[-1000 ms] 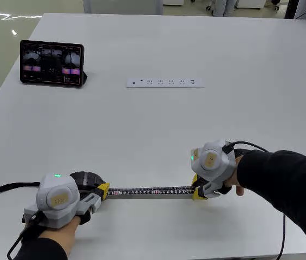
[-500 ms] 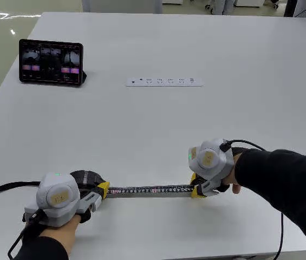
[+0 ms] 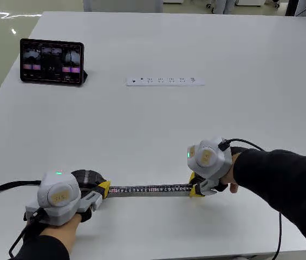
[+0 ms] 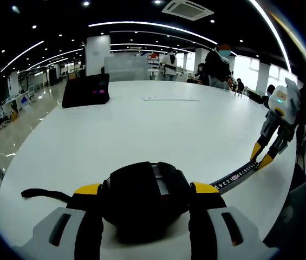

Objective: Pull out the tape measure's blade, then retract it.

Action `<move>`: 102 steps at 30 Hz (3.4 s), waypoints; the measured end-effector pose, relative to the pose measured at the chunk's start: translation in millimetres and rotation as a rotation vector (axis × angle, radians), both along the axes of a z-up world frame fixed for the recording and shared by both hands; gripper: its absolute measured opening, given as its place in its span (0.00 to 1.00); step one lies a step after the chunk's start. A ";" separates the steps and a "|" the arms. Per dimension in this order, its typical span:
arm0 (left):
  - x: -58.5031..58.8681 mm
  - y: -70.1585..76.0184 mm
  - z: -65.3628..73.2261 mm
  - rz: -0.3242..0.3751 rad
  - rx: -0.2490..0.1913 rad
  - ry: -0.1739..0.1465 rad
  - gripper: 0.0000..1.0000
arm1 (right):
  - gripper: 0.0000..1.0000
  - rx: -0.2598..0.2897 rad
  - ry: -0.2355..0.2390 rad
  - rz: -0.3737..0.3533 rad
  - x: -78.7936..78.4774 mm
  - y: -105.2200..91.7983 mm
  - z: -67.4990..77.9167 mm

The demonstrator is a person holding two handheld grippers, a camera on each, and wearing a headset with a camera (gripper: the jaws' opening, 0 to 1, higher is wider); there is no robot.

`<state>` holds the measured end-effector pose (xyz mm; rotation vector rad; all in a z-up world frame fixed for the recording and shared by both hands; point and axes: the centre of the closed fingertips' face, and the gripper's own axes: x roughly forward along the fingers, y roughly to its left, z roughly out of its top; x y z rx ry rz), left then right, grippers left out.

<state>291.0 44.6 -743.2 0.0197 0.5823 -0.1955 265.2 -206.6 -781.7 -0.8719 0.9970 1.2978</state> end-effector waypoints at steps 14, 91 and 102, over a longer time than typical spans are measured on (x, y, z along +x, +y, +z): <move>-0.3 0.1 0.1 0.001 -0.003 0.001 0.60 | 0.11 0.006 0.002 -0.010 0.8 5.7 -0.8; -0.8 -0.1 -0.7 0.000 -0.009 0.008 0.60 | 0.11 -0.010 0.002 -0.016 1.8 36.6 -0.6; -1.0 -0.2 -1.0 -0.001 -0.007 0.007 0.60 | 0.11 -0.007 -0.001 -0.014 1.0 41.0 -0.3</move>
